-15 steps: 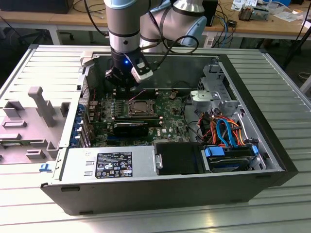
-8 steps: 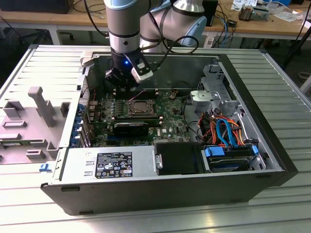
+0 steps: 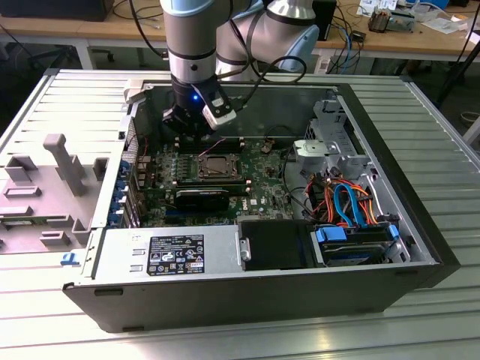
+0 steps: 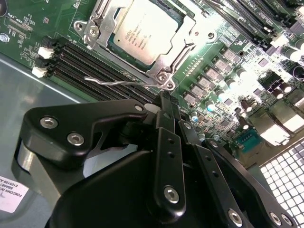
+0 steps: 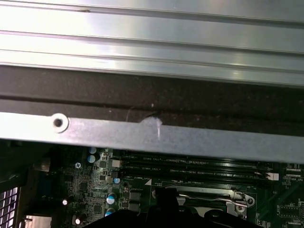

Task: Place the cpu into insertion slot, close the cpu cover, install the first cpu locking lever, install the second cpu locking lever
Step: 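Install the first cpu locking lever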

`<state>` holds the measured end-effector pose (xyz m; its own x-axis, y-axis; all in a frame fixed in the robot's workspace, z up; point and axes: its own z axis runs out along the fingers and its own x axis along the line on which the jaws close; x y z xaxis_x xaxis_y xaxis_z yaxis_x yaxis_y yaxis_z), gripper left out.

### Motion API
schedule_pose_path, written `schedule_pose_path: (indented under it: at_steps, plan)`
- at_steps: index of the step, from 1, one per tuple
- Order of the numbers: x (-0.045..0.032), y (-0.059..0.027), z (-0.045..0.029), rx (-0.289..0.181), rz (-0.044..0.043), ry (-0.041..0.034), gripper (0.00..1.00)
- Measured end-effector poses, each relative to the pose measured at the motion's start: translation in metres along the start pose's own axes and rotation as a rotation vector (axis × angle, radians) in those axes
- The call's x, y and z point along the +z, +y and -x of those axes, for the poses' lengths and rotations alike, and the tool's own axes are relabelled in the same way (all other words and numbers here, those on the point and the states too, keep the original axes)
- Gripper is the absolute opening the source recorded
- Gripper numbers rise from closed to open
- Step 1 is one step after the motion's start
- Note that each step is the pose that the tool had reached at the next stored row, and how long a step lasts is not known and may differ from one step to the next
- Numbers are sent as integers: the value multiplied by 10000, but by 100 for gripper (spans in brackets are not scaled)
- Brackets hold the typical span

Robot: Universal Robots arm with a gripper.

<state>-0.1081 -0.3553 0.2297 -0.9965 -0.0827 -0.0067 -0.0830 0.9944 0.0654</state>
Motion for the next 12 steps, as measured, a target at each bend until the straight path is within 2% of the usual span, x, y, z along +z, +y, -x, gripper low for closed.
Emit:
schedule_pose_path:
  at_steps: [12]
  plan:
    - [24, -2, 1, 0, 0, 0, 11]
